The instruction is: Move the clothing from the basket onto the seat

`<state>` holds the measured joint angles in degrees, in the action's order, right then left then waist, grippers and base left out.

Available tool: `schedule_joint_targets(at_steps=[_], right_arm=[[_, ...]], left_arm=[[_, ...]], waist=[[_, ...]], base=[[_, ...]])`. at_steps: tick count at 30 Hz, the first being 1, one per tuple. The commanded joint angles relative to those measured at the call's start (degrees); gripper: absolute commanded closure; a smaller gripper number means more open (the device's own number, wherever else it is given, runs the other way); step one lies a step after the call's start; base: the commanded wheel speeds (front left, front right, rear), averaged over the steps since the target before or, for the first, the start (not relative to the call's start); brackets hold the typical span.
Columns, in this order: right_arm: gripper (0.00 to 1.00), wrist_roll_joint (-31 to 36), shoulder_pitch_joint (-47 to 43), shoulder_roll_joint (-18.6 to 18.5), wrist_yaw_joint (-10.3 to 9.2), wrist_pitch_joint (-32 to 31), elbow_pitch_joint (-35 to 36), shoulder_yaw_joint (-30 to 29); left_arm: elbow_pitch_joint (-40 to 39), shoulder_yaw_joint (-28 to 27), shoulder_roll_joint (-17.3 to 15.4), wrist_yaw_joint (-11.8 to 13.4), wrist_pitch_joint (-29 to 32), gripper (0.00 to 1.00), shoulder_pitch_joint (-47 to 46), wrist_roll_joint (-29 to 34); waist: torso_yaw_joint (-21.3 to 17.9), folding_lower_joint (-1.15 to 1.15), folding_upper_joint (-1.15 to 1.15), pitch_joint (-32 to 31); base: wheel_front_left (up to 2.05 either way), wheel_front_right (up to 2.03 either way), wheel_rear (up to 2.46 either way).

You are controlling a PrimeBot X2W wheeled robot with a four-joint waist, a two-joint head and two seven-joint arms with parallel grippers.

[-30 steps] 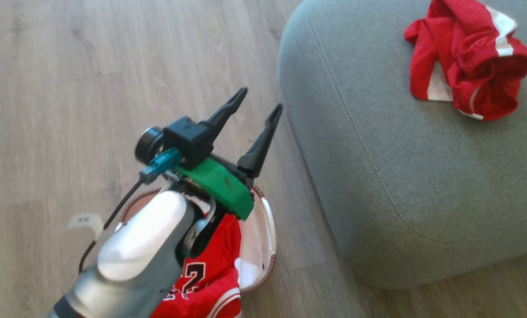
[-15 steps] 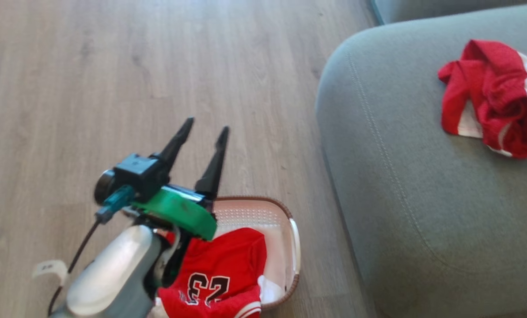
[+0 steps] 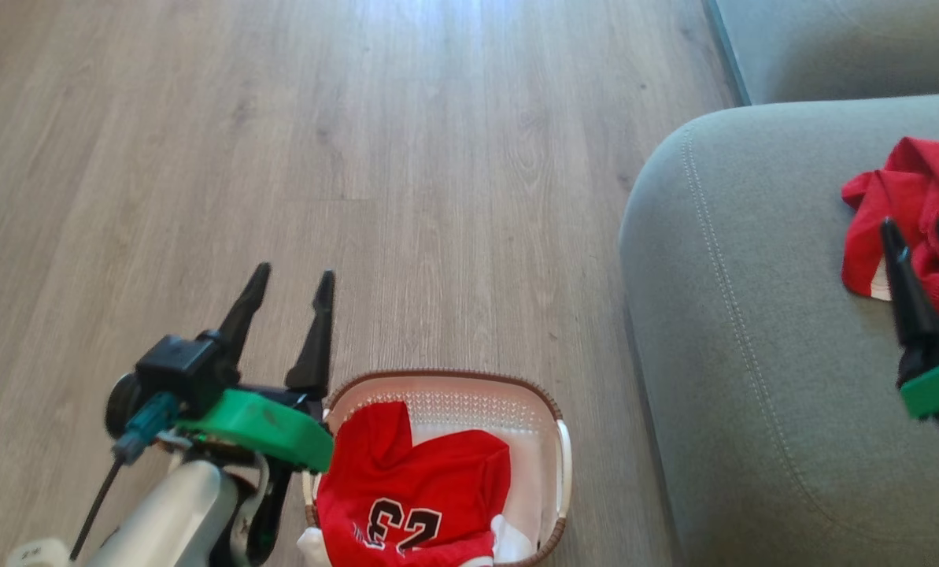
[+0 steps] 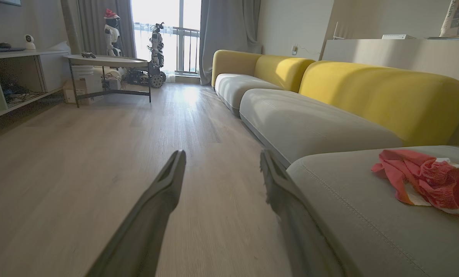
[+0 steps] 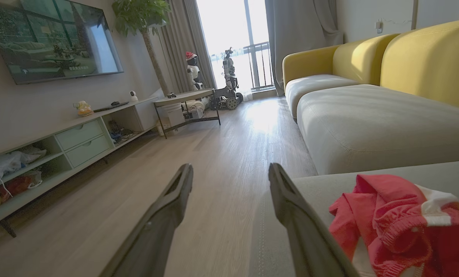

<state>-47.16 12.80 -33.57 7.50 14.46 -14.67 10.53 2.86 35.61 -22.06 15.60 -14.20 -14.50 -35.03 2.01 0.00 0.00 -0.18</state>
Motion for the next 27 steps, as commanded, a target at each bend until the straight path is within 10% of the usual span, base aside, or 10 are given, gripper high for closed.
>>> schedule_joint_targets(at_steps=[1,14,27], right_arm=[[0.00,1.3,-1.3,-0.4,-0.01,0.5,2.9,-1.4],[0.00,10.1,-12.9,13.5,-0.01,-0.4,12.2,-6.2],[0.00,15.6,-15.2,18.3,-0.01,-1.4,16.1,-7.2]], left_arm=[[-2.4,-3.6,-1.9,0.8,-0.5,0.00,-1.5,-0.2],[-5.8,-9.5,-1.4,4.0,-0.8,0.00,8.1,4.7],[-5.9,-14.4,0.9,2.0,-0.8,0.00,11.7,8.4]], waist=[[0.6,0.00,0.00,-0.3],[0.8,0.00,0.00,0.1],[0.5,0.00,0.00,0.9]], base=[[0.00,0.00,0.00],[0.00,0.00,0.00],[0.00,0.00,0.00]])
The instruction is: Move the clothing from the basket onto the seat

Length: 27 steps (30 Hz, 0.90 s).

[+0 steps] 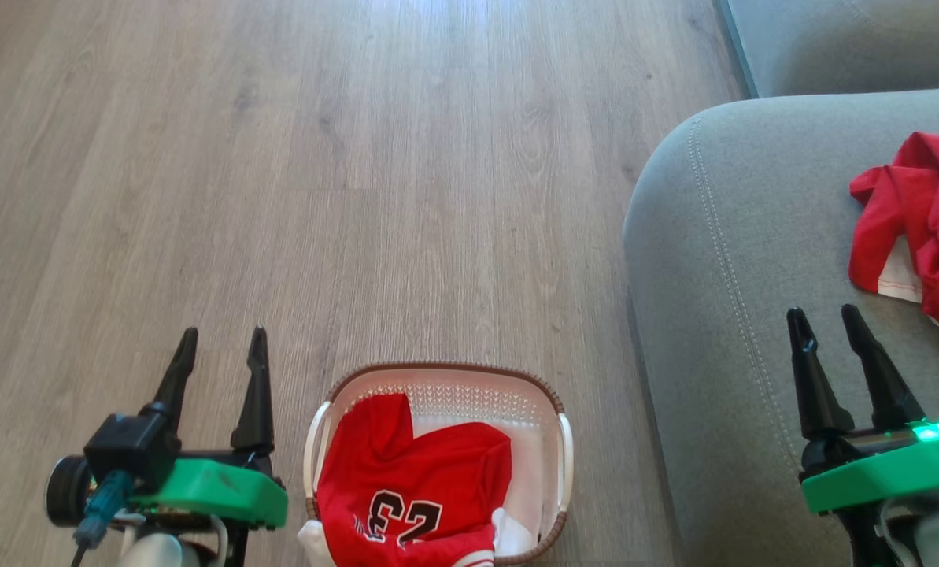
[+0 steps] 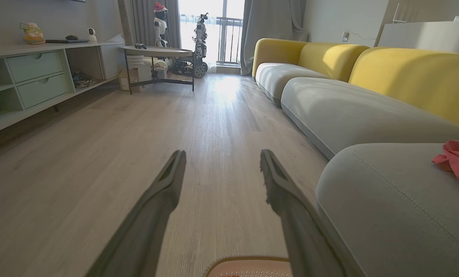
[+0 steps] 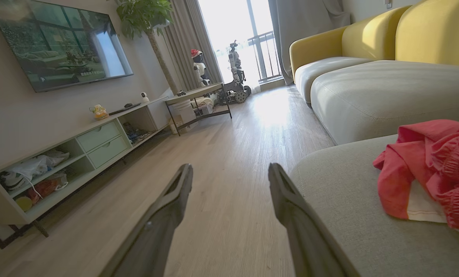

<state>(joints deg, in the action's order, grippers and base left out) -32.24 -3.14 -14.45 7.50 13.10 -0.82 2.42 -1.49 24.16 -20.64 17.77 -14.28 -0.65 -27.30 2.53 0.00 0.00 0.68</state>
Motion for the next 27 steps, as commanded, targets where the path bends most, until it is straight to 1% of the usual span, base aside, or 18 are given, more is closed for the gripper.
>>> schedule_joint_targets(at_steps=[1,11,22,27], right_arm=[[0.00,0.8,0.8,-0.7,-0.01,-0.1,2.3,1.0],[0.00,0.9,1.2,-0.3,-0.01,-0.5,2.9,1.1],[0.00,0.6,1.5,-0.4,-0.01,-1.0,3.1,1.2],[0.00,0.2,2.4,-1.2,-0.01,-1.6,3.6,1.3]], left_arm=[[-1.5,-3.2,-0.3,-0.4,-0.7,0.00,-2.1,0.9],[-0.8,-4.9,1.8,-2.2,-0.7,0.00,-1.6,2.3],[0.3,-5.9,2.9,-3.6,-0.7,0.00,-1.5,3.1],[0.4,-5.8,3.5,-4.5,-0.7,0.00,-2.6,4.0]], waist=[[-0.1,0.00,0.00,0.1],[-0.3,0.00,0.00,0.4],[-0.7,0.00,0.00,0.7],[-1.0,0.00,0.00,2.4]], base=[[0.00,0.00,0.00],[0.00,0.00,0.00],[0.00,0.00,0.00],[0.00,0.00,0.00]])
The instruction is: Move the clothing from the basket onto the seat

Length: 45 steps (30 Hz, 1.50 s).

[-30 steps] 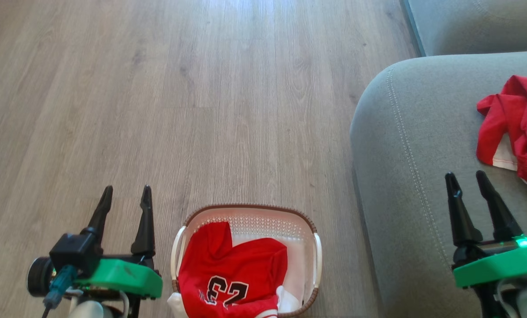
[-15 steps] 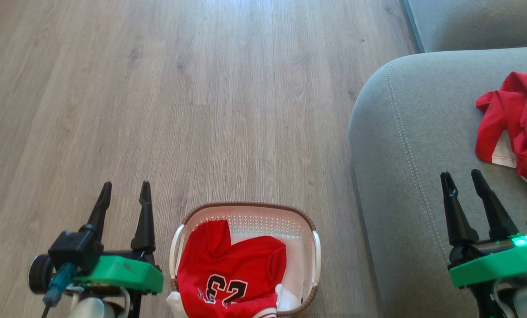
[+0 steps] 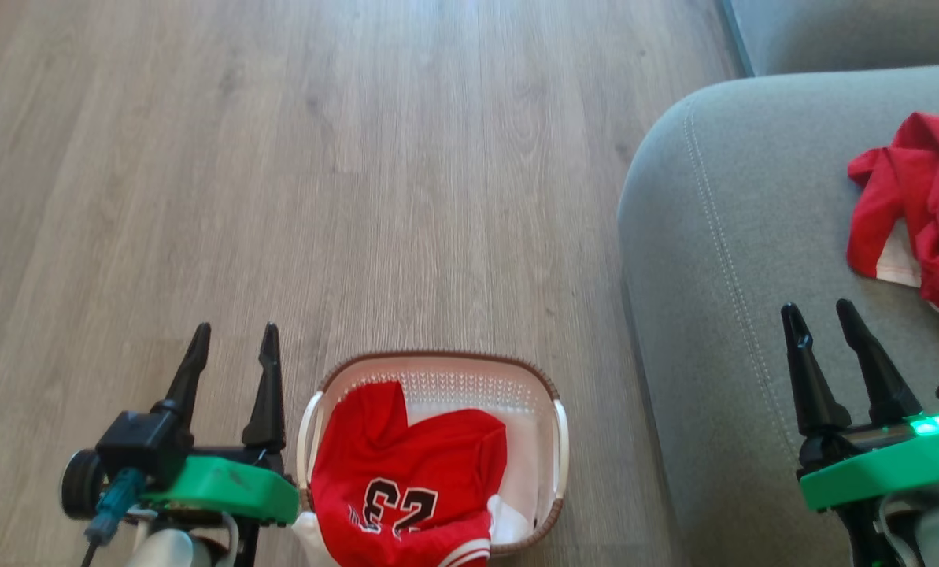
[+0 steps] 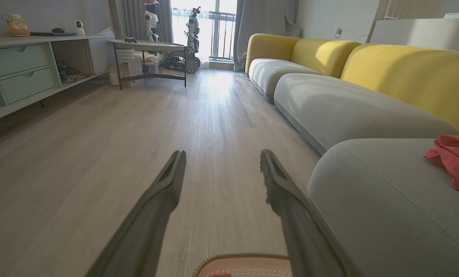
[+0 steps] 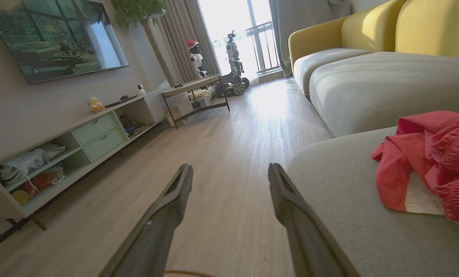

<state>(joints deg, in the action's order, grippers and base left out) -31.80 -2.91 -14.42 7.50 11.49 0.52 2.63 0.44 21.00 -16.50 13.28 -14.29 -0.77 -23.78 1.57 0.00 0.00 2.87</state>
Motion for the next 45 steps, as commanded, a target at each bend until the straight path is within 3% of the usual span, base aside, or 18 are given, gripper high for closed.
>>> schedule_joint_targets(at_steps=[1,28,34,45], right_arm=[[0.00,-0.4,2.5,-1.4,-0.01,0.0,2.4,1.0],[0.00,-4.1,10.7,-4.6,-0.01,2.3,5.8,-0.2],[0.00,-4.3,13.0,-4.9,-0.01,2.7,6.7,-0.4],[0.00,-3.5,18.3,-6.0,-0.01,3.1,12.2,-1.4]], left_arm=[[-1.4,-2.5,-0.4,-0.2,-0.7,0.00,-2.9,0.6],[4.3,0.1,6.1,-3.1,-0.7,0.00,-16.8,5.3],[10.1,1.2,7.7,-4.6,-0.6,0.00,-20.8,5.1],[29.4,3.3,10.5,-9.3,0.4,0.00,-32.3,3.5]], waist=[[-0.1,0.00,0.00,0.7],[-1.9,0.00,0.00,19.5],[-2.0,0.00,0.00,23.2],[-3.4,0.00,0.00,33.1]], base=[[0.00,0.00,0.00],[0.00,0.00,0.00],[0.00,0.00,0.00],[0.00,0.00,0.00]])
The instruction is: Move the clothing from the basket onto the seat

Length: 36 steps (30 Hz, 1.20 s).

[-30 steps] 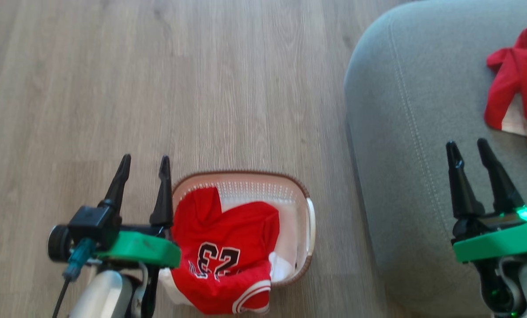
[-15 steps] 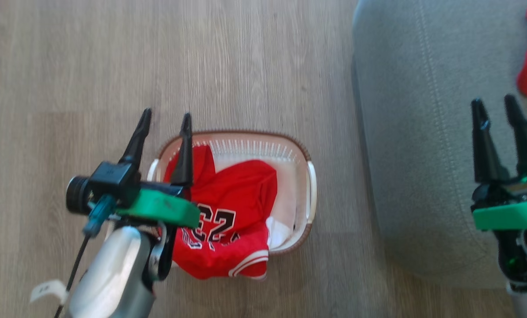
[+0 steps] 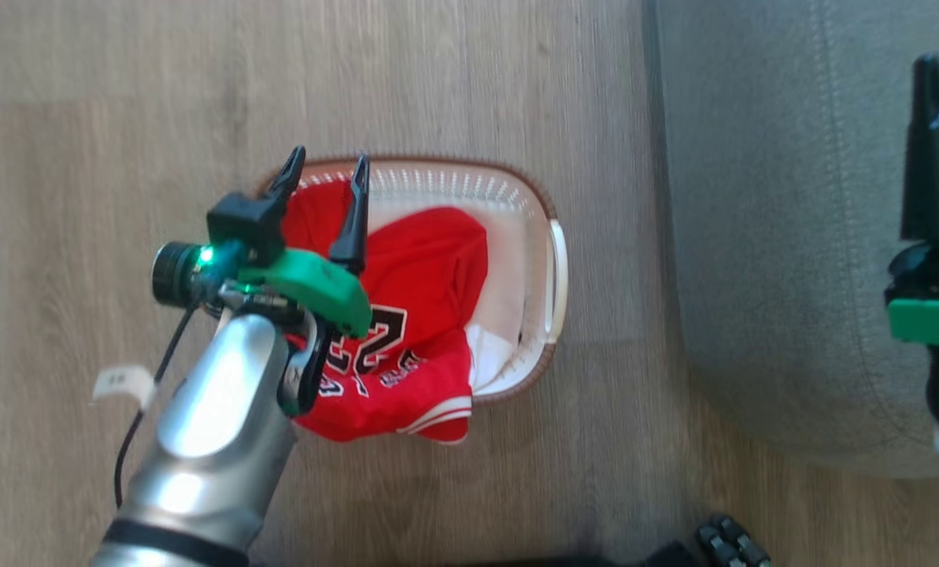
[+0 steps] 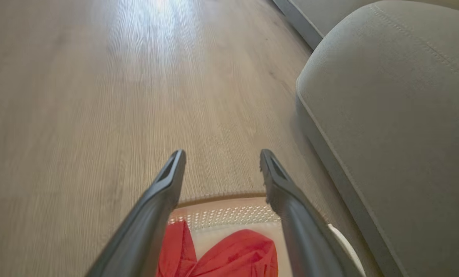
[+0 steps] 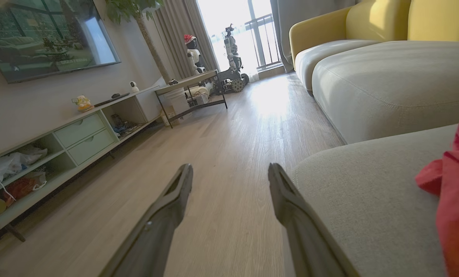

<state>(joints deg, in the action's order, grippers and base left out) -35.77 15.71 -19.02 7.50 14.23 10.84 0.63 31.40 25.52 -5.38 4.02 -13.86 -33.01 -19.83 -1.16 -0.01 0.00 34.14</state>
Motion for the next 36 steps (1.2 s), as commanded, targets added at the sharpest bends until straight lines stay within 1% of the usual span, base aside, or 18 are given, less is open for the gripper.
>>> schedule_joint_targets(at_steps=[1,11,16,22,25,28,31,33,34,36], right_arm=[[0.00,0.5,0.1,-1.5,-0.01,0.4,2.4,0.5],[0.00,0.7,3.3,-1.4,-0.01,0.7,6.1,0.8],[0.00,0.8,4.8,-0.9,-0.01,0.7,8.3,1.3],[0.00,0.8,7.3,-0.7,-0.01,0.8,10.8,2.7],[0.00,0.8,8.8,-0.4,-0.01,0.8,11.6,3.1],[0.00,0.8,9.5,-0.1,-0.01,0.8,12.1,3.4],[0.00,1.1,10.2,0.3,-0.01,0.8,12.8,3.7],[0.00,1.2,10.4,0.5,-0.01,0.8,12.9,3.7],[0.00,1.2,10.4,0.5,-0.01,0.8,12.9,3.7],[0.00,1.3,10.5,0.7,-0.01,0.8,13.1,3.9]], left_arm=[[0.5,-1.2,-0.4,-0.3,0.3,0.00,-1.0,-0.8],[18.9,0.7,1.8,-3.5,2.1,0.00,-9.7,-3.1],[27.3,2.3,2.3,-4.6,4.4,0.00,-13.6,-4.0],[35.4,2.5,2.5,-5.1,7.2,0.00,-18.1,-6.1],[38.2,3.3,2.5,-4.8,8.2,0.00,-20.2,-5.9],[39.4,3.4,2.4,-4.4,8.7,0.00,-21.3,-5.9],[40.9,3.2,1.2,-2.4,8.8,0.00,-23.2,-5.9],[41.4,3.1,0.8,-0.6,9.8,0.00,-23.7,-6.0],[41.4,3.1,0.8,-0.6,9.8,0.00,-23.7,-6.0],[41.8,3.0,0.3,0.7,10.7,0.00,-23.9,-6.1]], waist=[[-0.8,0.01,0.00,2.6],[-2.5,0.01,0.00,9.2],[-3.5,0.01,0.00,12.5],[-5.3,0.01,0.00,16.4],[-6.6,0.01,0.00,18.3],[-7.3,0.01,0.00,19.3],[-8.4,0.01,0.00,20.9],[-8.8,0.01,0.00,21.3],[-8.8,0.01,0.00,21.3],[-9.1,0.01,0.00,21.6]], base=[[0.00,0.00,0.00],[0.00,0.00,0.00],[0.00,0.00,0.00],[0.00,0.00,0.00],[0.00,0.00,0.00],[0.00,0.00,0.00],[0.00,0.00,0.00],[0.00,0.00,0.00],[0.00,0.00,0.00],[0.00,0.00,0.00]])
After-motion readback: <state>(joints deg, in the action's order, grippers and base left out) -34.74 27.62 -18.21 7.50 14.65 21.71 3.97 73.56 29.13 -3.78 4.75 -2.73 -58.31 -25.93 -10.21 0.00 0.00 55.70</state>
